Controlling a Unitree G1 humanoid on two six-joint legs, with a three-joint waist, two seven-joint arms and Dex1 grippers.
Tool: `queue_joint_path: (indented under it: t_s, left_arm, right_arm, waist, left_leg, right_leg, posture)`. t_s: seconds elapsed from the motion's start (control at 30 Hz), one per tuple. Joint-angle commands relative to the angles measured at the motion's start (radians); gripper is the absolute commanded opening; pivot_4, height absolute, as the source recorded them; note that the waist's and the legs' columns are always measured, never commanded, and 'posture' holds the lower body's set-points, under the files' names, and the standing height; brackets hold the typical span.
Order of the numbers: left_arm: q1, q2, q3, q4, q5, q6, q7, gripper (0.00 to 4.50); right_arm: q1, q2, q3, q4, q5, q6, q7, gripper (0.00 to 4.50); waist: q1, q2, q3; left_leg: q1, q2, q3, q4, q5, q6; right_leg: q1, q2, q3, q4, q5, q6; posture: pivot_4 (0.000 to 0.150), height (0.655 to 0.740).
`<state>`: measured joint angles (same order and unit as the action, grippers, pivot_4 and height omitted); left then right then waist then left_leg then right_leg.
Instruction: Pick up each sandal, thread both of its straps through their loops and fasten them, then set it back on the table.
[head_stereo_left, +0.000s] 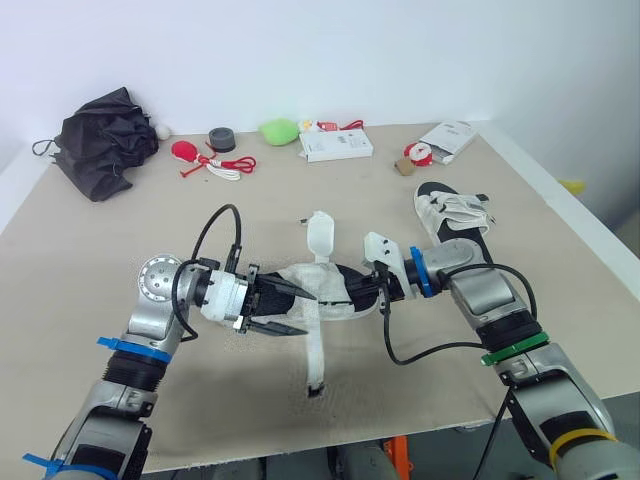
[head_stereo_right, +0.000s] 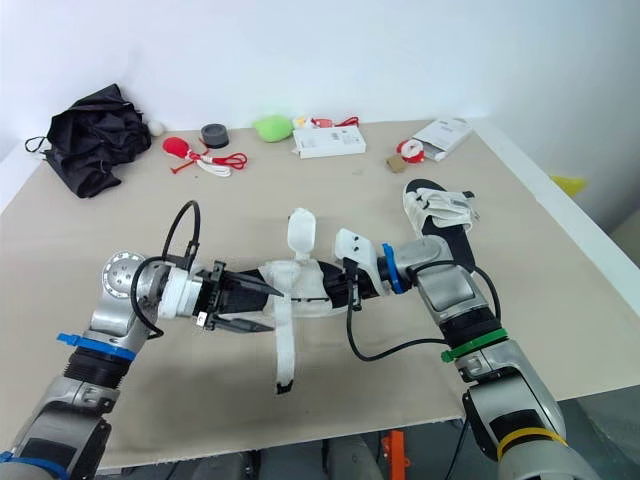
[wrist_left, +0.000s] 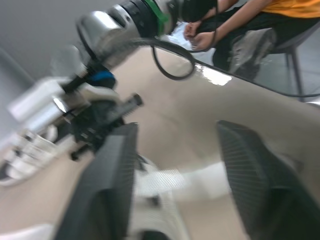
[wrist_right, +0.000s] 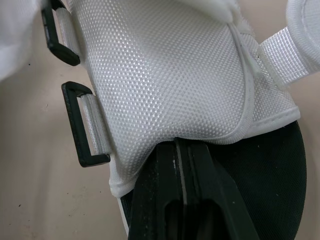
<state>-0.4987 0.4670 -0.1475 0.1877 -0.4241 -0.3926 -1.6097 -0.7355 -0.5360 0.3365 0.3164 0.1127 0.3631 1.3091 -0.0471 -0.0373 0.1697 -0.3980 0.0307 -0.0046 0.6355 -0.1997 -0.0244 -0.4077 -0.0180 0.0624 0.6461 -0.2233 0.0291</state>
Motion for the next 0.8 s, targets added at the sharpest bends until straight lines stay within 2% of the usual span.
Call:
queue_joint_path:
  t_s: [0.03,0.13,0.2,0.27,0.4,0.53,0.67,0.8]
  left_arm:
    - [0.094,0.096,-0.022,-0.152,-0.055,0.117,-0.005,3.89]
    - [0.24,0.25,-0.001,-0.343,-0.163,0.451,0.063,3.89]
    - [0.312,0.376,-0.023,-0.452,-0.289,0.766,0.149,3.89]
    - [0.376,0.437,-0.044,-0.516,-0.321,0.881,0.175,3.89]
    - [0.427,0.421,-0.017,-0.586,-0.38,1.036,0.33,3.89]
    - [0.384,0.294,-0.008,-0.521,-0.373,1.147,0.533,3.89]
    - [0.329,0.216,0.004,-0.446,-0.345,1.18,0.616,3.89]
    - [0.296,0.214,-0.018,-0.409,-0.309,1.192,0.606,3.89]
  right_arm:
    - [0.041,-0.013,0.047,0.048,-0.046,0.026,0.006,0.0]
    - [0.035,-0.015,0.046,0.053,-0.045,0.028,0.013,0.0]
    - [0.032,-0.016,0.048,0.055,-0.046,0.028,0.017,0.0]
    - [0.029,-0.015,0.05,0.057,-0.046,0.029,0.02,0.0]
    - [0.028,-0.013,0.052,0.053,-0.046,0.035,0.025,0.0]
    - [0.036,-0.015,0.053,0.044,-0.045,0.039,0.026,0.0]
    - [0.039,-0.023,0.047,0.029,-0.044,0.048,0.025,0.0]
    - [0.039,-0.028,0.04,0.022,-0.043,0.053,0.017,0.0]
  waist:
    - [0.0,0.0,0.0]
    - [0.0,0.0,0.0]
    - [-0.001,0.0,0.0]
    - [-0.005,0.0,0.0]
    - [0.001,0.002,0.003]
    - [0.0,0.003,0.002]
    - [0.001,0.002,0.002]
    - [0.001,0.003,0.002]
  left_leg:
    - [0.0,0.0,0.0,0.0,0.0,0.001]
    - [0.0,0.001,0.0,0.0,-0.001,0.001]
    - [0.0,0.001,-0.001,0.0,-0.001,0.001]
    - [0.0,0.003,0.0,-0.001,-0.001,0.002]
    - [0.001,0.006,-0.001,-0.001,-0.004,0.005]
    - [0.002,0.003,-0.001,-0.001,-0.004,0.005]
    - [0.001,0.003,-0.003,-0.001,-0.004,0.005]
    - [0.001,0.002,-0.003,-0.002,-0.004,0.005]
  right_leg:
    - [0.0,0.0,0.0,0.0,0.0,0.0]
    - [0.0,0.0,-0.001,0.0,-0.001,-0.001]
    - [0.0,0.001,-0.001,0.0,-0.001,-0.002]
    - [-0.001,0.001,-0.001,0.0,-0.002,-0.003]
    - [-0.001,-0.002,-0.006,0.001,-0.006,-0.005]
    - [-0.001,-0.002,-0.006,0.001,-0.006,-0.005]
    - [0.0,0.0,-0.007,0.001,-0.006,-0.005]
    - [0.0,0.001,-0.006,0.001,-0.006,-0.005]
  posture:
    - [0.15,0.74]
    - [0.15,0.74]
    - [0.15,0.74]
    - [0.15,0.74]
    - [0.15,0.74]
    - [0.15,0.74]
    - [0.15,0.74]
    - [0.15,0.74]
